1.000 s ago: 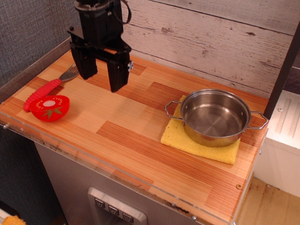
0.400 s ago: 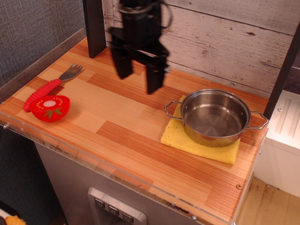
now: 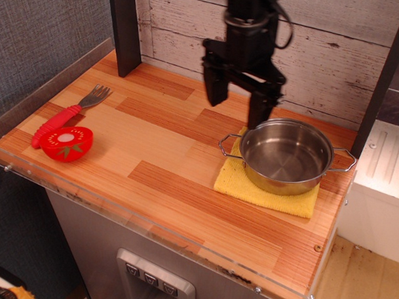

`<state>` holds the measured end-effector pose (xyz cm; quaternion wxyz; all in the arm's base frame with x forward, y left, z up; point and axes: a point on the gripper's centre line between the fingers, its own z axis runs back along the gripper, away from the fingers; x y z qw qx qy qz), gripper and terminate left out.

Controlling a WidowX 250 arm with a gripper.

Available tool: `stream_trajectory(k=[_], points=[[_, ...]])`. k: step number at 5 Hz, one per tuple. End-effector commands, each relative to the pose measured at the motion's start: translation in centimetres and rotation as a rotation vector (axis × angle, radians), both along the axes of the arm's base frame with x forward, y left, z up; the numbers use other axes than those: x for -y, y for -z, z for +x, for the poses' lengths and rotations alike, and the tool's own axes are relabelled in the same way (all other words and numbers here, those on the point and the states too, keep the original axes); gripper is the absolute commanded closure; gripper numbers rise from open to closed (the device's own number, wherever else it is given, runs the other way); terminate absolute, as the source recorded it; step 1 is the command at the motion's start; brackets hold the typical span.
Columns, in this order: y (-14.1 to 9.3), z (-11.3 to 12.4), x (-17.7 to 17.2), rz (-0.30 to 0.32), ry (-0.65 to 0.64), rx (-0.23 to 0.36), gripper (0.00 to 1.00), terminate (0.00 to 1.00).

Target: Take the pot off the cloth and place it to the left of the red knife.

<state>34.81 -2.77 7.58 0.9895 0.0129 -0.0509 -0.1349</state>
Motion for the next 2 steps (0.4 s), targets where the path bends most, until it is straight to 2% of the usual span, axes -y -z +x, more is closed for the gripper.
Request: stream_trajectory(k=[1, 2], points=[[0.3, 3.2, 1.4, 0.021, -0.011, 0.065, 0.0, 0.0], [2.0, 3.7, 1.5, 0.028, -0.01, 0.025, 0.0, 0.0]])
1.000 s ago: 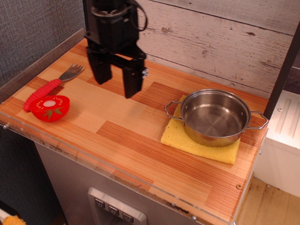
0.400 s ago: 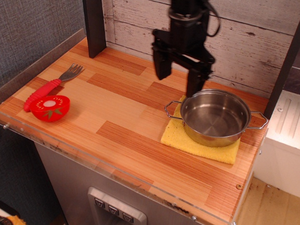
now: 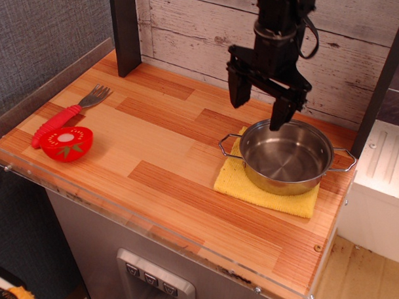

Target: Take the pot off the cloth and place it to the left of the red knife.

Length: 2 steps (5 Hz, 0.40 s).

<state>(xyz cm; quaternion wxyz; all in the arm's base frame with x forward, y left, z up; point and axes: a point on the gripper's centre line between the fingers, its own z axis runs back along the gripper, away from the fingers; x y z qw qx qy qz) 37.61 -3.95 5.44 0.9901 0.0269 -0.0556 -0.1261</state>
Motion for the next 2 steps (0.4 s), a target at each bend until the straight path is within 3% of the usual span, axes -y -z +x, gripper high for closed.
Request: stream_trajectory(k=[1, 2], points=[[1.16, 0.75, 0.23, 0.008, 0.017, -0.025, 0.0, 0.0], [1.71, 0.58, 0.22, 0.004, 0.029, -0.036, 1.0, 0.0]])
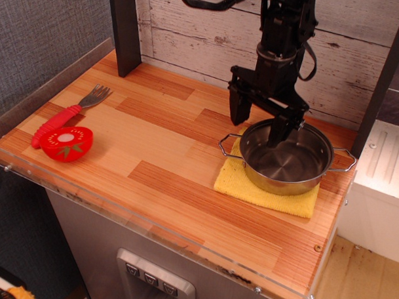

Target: Take the pot off the cloth and place it to the left of the red knife.

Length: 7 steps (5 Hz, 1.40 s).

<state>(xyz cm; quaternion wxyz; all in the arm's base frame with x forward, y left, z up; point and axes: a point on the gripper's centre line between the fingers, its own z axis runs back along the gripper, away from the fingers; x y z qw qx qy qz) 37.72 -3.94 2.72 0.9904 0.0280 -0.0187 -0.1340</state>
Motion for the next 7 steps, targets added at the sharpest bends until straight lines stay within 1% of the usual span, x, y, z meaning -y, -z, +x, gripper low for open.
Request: stream_trajectory(k=[1, 3, 4, 5, 6, 7], points=[[-1.7, 0.3, 0.6, -0.02, 0.028, 0.05, 1.0, 0.0], [-3.0, -0.5, 1.4, -0.05, 0.039, 0.077, 1.0, 0.0], [-4.5, -0.7, 2.2, -0.142, 0.041, 0.099, 1.0, 0.0], [-6.8, -1.5, 3.0, -0.22, 0.083, 0.141, 1.0, 0.0], [-9.5, -4.1, 1.1, -0.28, 0.178, 0.192, 1.0, 0.0], [-10.0, -6.9, -2.3, -0.293, 0.225, 0.187, 1.0, 0.0]])
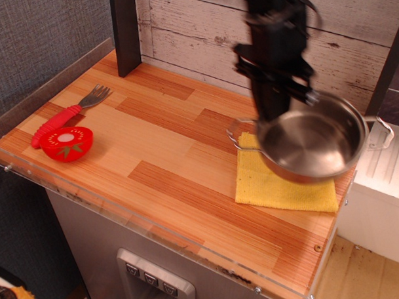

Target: Take the pot off the cloth and place it to the left of the red knife.

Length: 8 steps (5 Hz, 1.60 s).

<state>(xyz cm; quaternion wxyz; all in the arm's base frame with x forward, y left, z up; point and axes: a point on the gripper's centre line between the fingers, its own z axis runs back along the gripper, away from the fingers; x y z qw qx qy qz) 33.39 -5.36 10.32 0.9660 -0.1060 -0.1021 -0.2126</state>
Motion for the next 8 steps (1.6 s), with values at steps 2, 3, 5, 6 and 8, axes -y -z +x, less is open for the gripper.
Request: stream_trajectory(k=[2, 3, 5, 6, 8], points=[[0.3, -4.2, -10.5, 0.07, 0.061, 0.017, 1.0, 0.0], [2.1, -4.1, -12.4, 0.128, 0.053, -0.007, 1.0, 0.0], [4.9, -5.0, -13.0, 0.184, 0.1, -0.062, 1.0, 0.0], [5.8, -5.5, -13.3, 0.195, 0.124, -0.083, 1.0, 0.0], [6.6, -6.0, -14.0, 0.2, 0.173, -0.098, 1.0, 0.0]])
